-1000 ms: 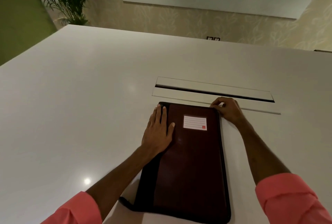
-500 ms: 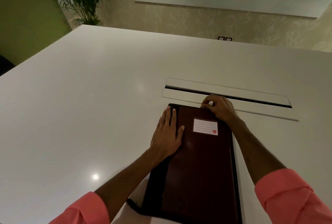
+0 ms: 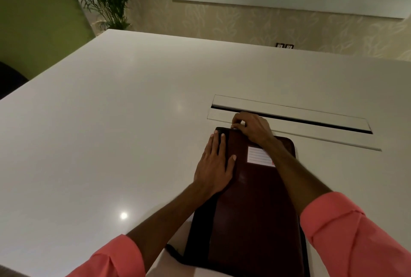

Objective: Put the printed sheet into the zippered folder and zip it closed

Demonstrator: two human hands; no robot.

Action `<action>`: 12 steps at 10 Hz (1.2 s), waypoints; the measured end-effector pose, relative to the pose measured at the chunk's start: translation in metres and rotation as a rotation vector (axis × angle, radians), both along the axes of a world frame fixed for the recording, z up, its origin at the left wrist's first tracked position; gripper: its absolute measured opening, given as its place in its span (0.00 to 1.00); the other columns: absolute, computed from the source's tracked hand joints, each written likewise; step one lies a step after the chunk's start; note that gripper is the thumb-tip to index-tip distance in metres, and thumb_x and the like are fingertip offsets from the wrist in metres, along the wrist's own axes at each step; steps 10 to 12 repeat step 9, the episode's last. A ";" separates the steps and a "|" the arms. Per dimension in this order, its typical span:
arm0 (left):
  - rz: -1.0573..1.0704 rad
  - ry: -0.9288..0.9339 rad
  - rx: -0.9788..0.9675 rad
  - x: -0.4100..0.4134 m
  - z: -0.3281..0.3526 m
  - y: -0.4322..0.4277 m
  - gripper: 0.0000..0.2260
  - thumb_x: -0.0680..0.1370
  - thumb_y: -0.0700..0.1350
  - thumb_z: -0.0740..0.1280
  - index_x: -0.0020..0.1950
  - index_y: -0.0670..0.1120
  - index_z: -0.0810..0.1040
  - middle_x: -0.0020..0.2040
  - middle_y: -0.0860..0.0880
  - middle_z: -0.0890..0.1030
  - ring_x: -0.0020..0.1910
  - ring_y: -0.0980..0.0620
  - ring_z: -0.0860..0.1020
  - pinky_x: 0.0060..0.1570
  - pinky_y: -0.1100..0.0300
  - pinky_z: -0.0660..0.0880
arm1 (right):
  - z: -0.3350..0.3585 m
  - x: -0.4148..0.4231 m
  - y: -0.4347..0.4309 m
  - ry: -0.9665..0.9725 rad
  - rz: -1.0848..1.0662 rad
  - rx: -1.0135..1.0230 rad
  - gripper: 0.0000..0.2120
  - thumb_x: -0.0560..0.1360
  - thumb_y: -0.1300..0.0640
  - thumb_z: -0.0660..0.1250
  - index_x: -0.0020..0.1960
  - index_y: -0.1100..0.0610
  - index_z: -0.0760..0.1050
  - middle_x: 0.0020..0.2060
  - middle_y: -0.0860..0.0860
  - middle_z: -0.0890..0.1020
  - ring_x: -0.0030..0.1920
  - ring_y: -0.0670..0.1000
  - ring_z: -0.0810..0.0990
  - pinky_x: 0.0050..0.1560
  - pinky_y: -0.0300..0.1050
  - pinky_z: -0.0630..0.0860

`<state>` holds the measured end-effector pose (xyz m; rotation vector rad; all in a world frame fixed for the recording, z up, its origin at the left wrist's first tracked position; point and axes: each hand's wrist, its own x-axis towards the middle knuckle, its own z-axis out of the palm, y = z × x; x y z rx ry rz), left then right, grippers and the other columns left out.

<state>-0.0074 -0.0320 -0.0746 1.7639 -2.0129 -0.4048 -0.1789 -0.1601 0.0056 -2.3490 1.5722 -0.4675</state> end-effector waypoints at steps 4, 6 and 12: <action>0.004 0.006 0.009 -0.001 -0.001 -0.001 0.36 0.87 0.65 0.47 0.90 0.48 0.42 0.90 0.48 0.42 0.90 0.48 0.43 0.86 0.51 0.55 | 0.005 0.033 -0.013 -0.019 0.114 0.086 0.06 0.83 0.53 0.68 0.55 0.53 0.82 0.52 0.49 0.84 0.52 0.52 0.81 0.55 0.57 0.80; -0.016 0.010 0.016 -0.001 0.004 0.000 0.36 0.88 0.64 0.49 0.90 0.46 0.45 0.90 0.45 0.45 0.90 0.46 0.46 0.88 0.48 0.54 | 0.003 0.037 0.002 -0.041 0.012 0.094 0.11 0.86 0.51 0.64 0.65 0.47 0.80 0.61 0.47 0.82 0.61 0.51 0.81 0.63 0.57 0.79; -0.018 -0.055 -0.029 0.001 0.036 -0.003 0.32 0.89 0.57 0.53 0.89 0.43 0.53 0.89 0.42 0.51 0.89 0.43 0.51 0.88 0.46 0.51 | -0.004 0.015 0.070 0.032 -0.262 -0.063 0.21 0.88 0.48 0.58 0.81 0.49 0.70 0.76 0.49 0.75 0.77 0.53 0.71 0.77 0.60 0.65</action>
